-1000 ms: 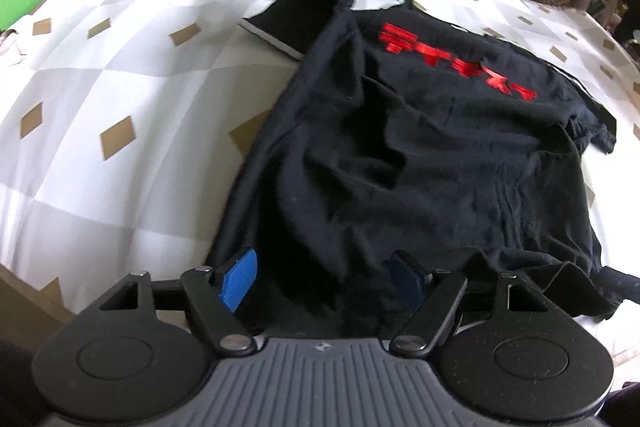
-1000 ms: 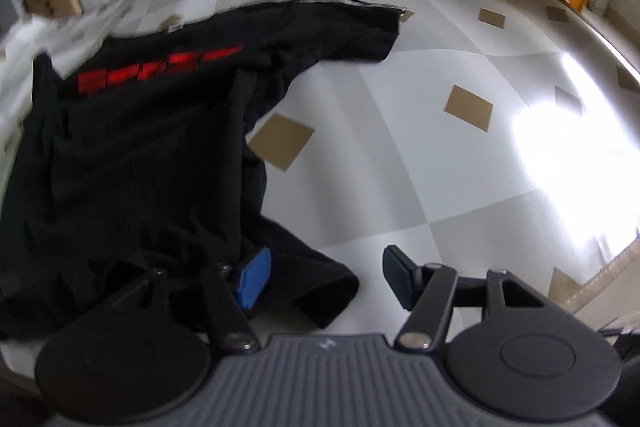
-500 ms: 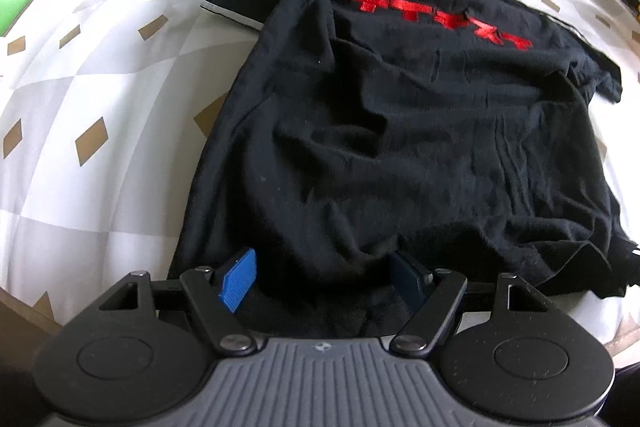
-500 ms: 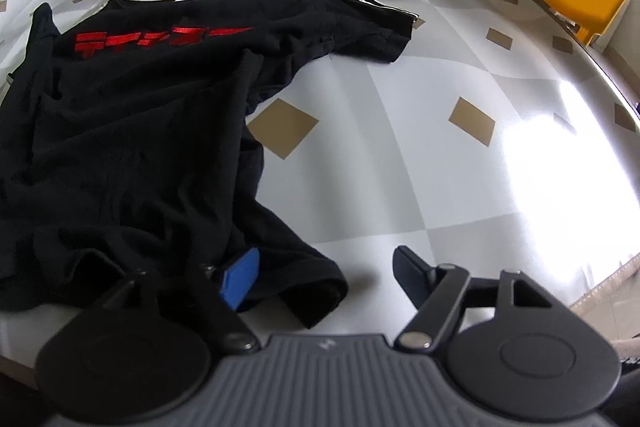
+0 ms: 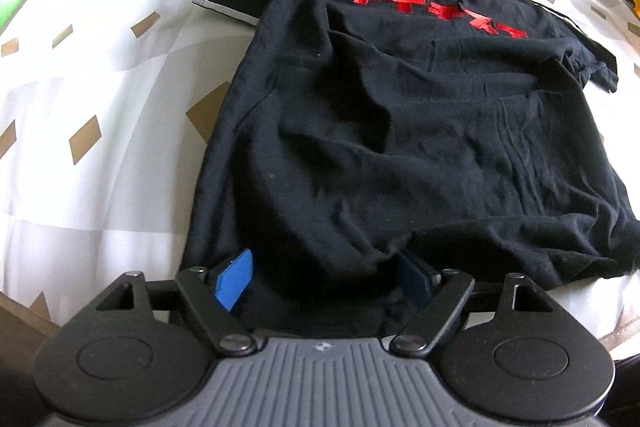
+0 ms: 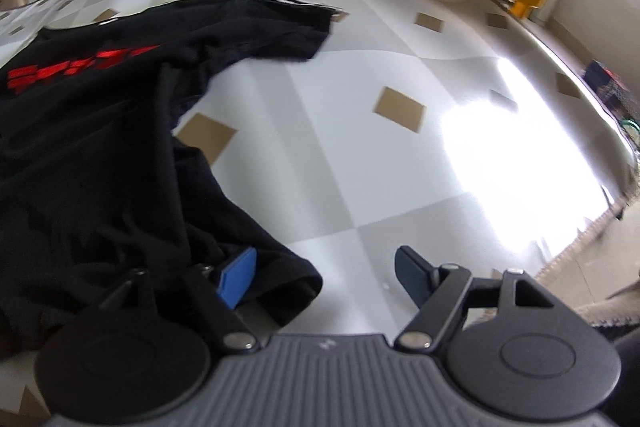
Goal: Fold clothes
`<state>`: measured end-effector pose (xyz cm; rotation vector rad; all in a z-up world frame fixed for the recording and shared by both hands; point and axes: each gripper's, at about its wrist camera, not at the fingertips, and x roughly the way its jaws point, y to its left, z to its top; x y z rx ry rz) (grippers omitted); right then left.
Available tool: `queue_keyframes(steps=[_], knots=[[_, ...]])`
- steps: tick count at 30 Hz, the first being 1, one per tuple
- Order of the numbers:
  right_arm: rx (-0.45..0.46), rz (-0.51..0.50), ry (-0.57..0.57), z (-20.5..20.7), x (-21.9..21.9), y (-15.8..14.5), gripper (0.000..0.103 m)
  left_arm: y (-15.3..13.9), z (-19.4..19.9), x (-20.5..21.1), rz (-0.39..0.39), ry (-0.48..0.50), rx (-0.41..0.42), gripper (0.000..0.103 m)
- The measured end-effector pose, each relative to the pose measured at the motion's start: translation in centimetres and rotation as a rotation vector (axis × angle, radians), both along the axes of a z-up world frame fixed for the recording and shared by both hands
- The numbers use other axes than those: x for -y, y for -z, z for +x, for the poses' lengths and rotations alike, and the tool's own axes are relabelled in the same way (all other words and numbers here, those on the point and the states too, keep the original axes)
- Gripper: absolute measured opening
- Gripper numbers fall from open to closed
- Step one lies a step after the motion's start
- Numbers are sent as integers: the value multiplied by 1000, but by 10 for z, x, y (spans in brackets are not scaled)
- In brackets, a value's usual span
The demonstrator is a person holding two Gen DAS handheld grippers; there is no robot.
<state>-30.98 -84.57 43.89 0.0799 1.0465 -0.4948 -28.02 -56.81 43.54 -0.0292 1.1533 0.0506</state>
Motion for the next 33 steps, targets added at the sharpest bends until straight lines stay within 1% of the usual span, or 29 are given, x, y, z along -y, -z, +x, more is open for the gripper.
queue_keyframes(steps=[2, 6, 8, 10, 13, 15, 17, 19, 23, 25, 28, 33], knots=[[4, -4, 45, -1, 6, 0, 75, 1, 0, -4, -5, -9, -6, 83], [14, 38, 139, -6, 23, -1, 75, 2, -2, -8, -8, -14, -13, 85], [19, 44, 154, -8, 26, -3, 75, 2, -3, -9, 6, -10, -16, 89], [23, 49, 160, -10, 28, -4, 75, 2, -3, -12, 13, -28, -22, 91], [28, 57, 191, -13, 34, -8, 73, 3, -3, -20, 16, -61, -32, 92], [51, 93, 201, -17, 38, -12, 73, 2, -3, -23, 41, -71, -24, 92], [77, 141, 188, -19, 39, -16, 73, 1, -4, -26, 42, -76, -22, 92], [82, 174, 153, -19, 35, -20, 73, 0, -4, -27, 25, -79, -18, 90], [105, 230, 12, -19, 21, -28, 72, -10, -5, -28, -15, -83, 24, 90], [90, 260, -60, -18, 11, -30, 72, -16, -6, -27, -34, -77, 43, 90], [64, 308, -169, -17, -5, -32, 72, -19, -6, -24, -44, -53, 45, 90], [22, 258, -367, -24, -44, -36, 72, -21, -5, -24, -46, -59, 43, 90]])
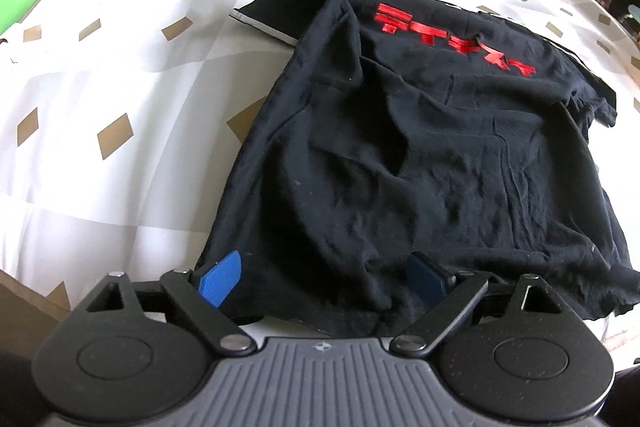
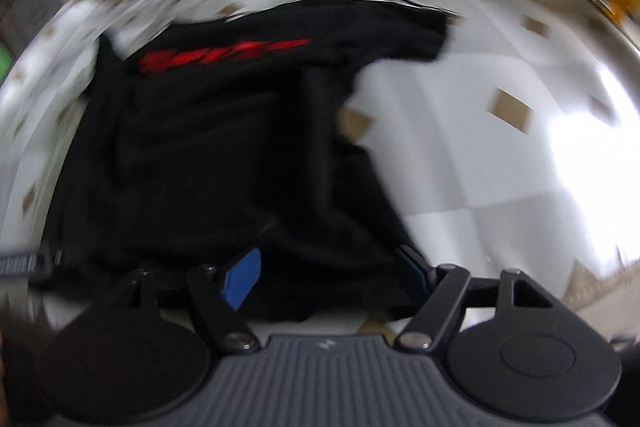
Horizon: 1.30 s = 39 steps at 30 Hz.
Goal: Fold clothes
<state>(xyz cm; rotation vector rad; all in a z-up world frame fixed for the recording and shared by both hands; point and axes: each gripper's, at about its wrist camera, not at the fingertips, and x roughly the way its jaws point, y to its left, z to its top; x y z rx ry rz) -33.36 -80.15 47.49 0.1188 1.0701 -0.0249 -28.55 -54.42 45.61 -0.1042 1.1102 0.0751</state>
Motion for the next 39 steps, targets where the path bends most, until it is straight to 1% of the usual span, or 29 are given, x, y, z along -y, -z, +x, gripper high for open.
queue_keyframes(steps=[3, 8, 10, 11, 18, 23, 27, 29, 34, 39], knots=[[-2, -9, -95, -6, -17, -3, 71, 0, 0, -1, -7, -11, -6, 90], [-69, 66, -174, -14, -32, 2, 68, -1, -1, -1, -14, -6, -8, 90], [-97, 96, -185, -14, -34, 5, 63, -2, -2, 1, -24, 0, -13, 90], [-111, 102, -185, -14, -33, 8, 59, -2, -2, 1, -27, 4, -15, 90], [-163, 112, -170, -12, -33, 24, 56, -6, -4, 4, -48, 20, -17, 90], [-124, 89, -176, -12, -35, 26, 57, -7, -7, 9, -60, 44, -26, 90], [-92, 79, -163, -10, -35, 28, 57, -10, -11, 13, -87, 57, -31, 90], [-81, 61, -154, -9, -35, 28, 57, -9, -14, 16, -87, 67, -39, 90], [-23, 70, -125, -7, -30, 23, 57, -7, -18, 22, -60, 84, -57, 90], [14, 84, -107, -3, -26, 20, 57, -6, -20, 24, -39, 86, -59, 90]])
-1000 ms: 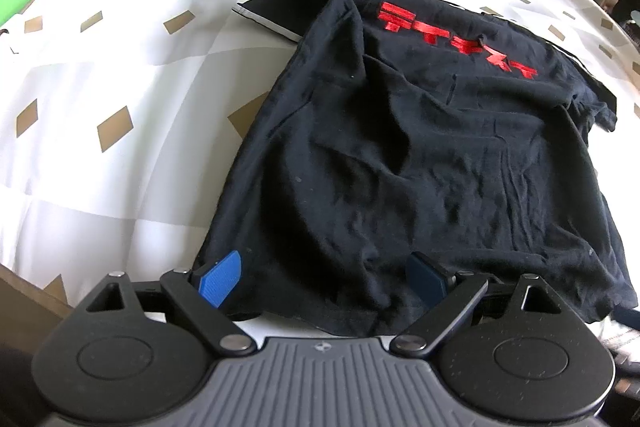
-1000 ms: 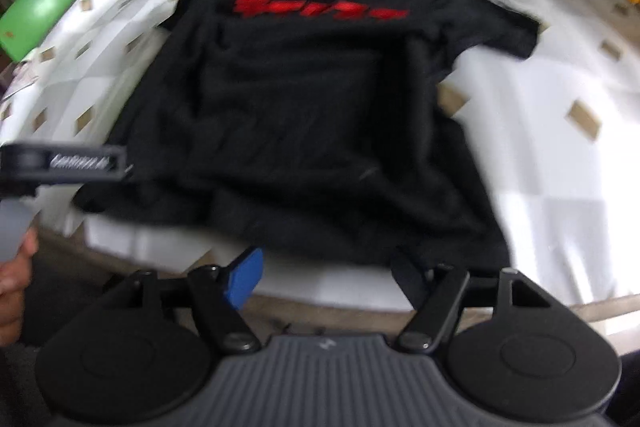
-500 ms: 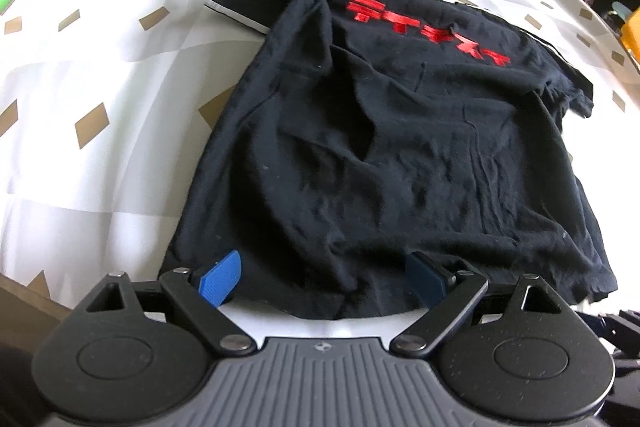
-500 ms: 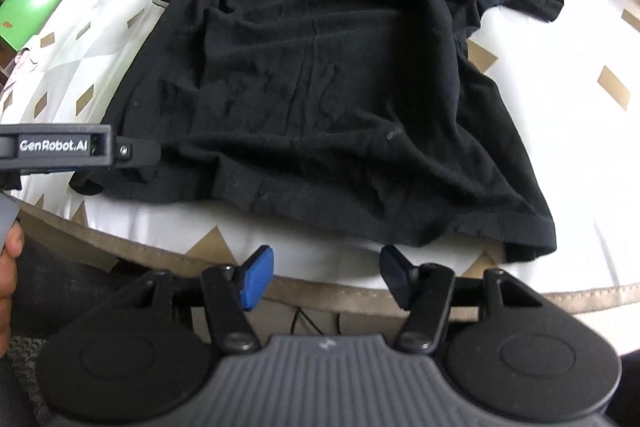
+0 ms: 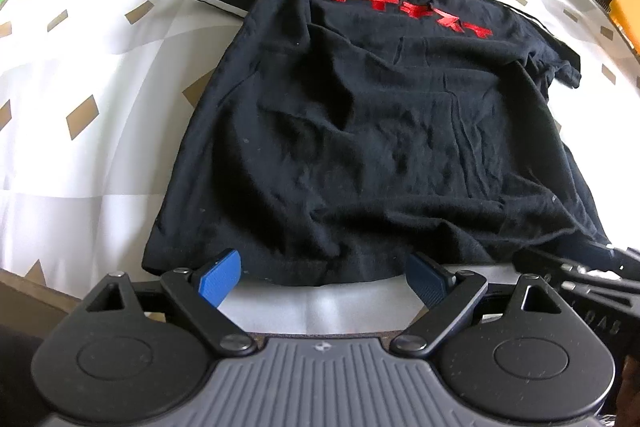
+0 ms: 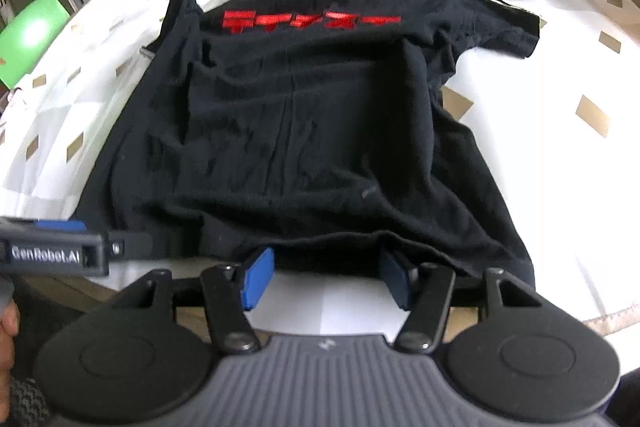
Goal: Fold clothes
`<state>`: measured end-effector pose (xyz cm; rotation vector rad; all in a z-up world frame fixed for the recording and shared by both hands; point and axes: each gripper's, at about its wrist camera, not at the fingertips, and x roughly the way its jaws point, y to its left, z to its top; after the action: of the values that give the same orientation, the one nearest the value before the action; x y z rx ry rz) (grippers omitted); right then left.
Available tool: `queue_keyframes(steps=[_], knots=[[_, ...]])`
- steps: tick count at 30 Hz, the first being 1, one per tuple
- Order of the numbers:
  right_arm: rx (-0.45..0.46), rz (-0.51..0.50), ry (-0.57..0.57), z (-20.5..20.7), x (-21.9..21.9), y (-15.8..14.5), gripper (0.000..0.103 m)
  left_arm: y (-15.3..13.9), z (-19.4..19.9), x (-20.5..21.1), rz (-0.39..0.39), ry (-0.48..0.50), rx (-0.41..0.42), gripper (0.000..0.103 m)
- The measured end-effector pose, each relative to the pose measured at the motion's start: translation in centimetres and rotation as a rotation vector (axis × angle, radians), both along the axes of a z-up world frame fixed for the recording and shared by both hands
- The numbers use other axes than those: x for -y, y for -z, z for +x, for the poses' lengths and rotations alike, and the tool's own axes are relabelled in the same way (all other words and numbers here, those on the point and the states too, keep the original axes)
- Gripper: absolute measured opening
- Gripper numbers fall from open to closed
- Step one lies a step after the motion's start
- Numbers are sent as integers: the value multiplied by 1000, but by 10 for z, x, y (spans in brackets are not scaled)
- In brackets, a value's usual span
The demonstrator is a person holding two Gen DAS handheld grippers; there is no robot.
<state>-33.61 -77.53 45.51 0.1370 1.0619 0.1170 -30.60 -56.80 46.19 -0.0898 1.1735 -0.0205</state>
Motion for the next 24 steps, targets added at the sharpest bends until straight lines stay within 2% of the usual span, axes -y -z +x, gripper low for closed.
queue_keyframes(steps=[9, 19, 22, 24], knots=[[29, 44, 63, 10, 12, 0, 58, 3, -3, 1, 39, 3, -9, 90], [47, 268, 229, 22, 46, 2, 60, 5, -3, 5, 53, 32, -12, 90], [53, 305, 265, 24, 53, 1, 62, 6, -3, 9, 58, 52, -11, 90], [47, 292, 268, 23, 54, 0, 64, 7, -4, 13, 65, 71, -17, 90]])
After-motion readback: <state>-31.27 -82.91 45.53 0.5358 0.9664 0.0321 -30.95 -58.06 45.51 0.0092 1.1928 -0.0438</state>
